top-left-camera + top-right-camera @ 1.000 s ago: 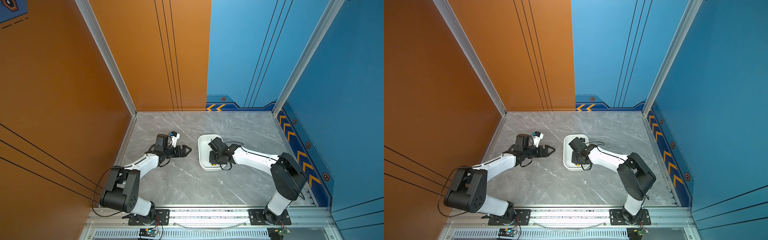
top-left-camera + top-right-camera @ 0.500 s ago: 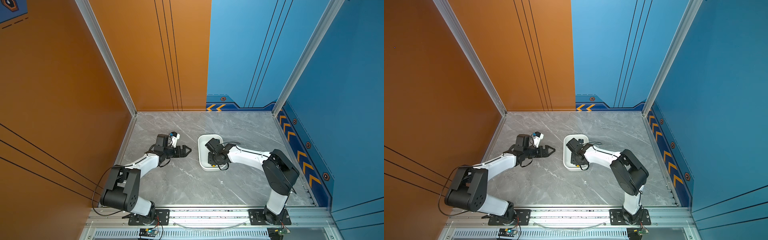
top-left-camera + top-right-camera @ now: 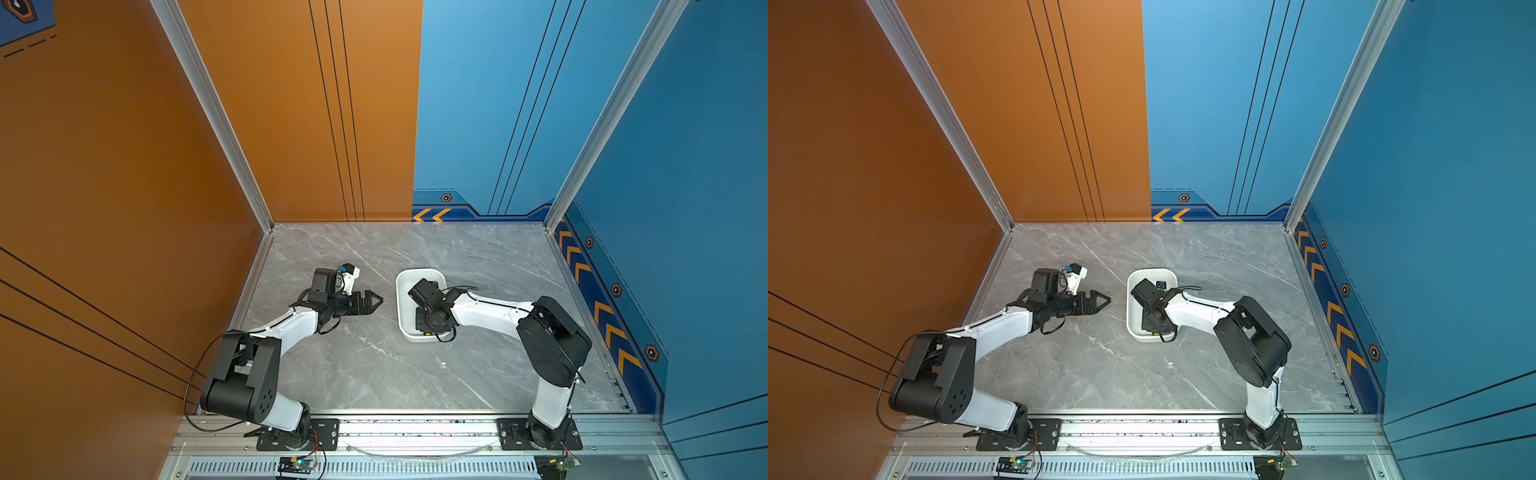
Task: Put the screwdriver in the bin
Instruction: 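Lower the screwdriver into the bin and open the right gripper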
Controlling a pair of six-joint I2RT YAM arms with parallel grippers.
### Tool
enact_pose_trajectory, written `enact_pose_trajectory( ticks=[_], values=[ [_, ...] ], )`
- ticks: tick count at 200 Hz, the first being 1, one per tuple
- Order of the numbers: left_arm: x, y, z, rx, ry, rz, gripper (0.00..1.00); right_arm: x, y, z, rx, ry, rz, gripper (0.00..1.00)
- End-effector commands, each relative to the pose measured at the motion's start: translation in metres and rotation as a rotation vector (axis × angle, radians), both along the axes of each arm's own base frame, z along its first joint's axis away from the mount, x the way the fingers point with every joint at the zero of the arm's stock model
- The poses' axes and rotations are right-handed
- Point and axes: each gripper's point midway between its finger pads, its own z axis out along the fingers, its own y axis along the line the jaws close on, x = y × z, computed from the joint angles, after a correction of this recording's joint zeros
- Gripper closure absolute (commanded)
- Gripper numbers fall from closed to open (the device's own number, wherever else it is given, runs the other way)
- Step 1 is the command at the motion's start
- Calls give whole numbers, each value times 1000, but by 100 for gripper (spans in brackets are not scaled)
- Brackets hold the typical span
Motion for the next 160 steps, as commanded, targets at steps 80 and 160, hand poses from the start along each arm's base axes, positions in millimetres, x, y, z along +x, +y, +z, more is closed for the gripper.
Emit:
enact_pose_trajectory(
  ticks=[80,160],
  values=[
    [5,4,5,16,-23,1,2,9,-2,34,-24,-74,19,33],
    [23,72,54,281,-283,267,2,17,-66,173,-151,-395,158,12]
  ],
)
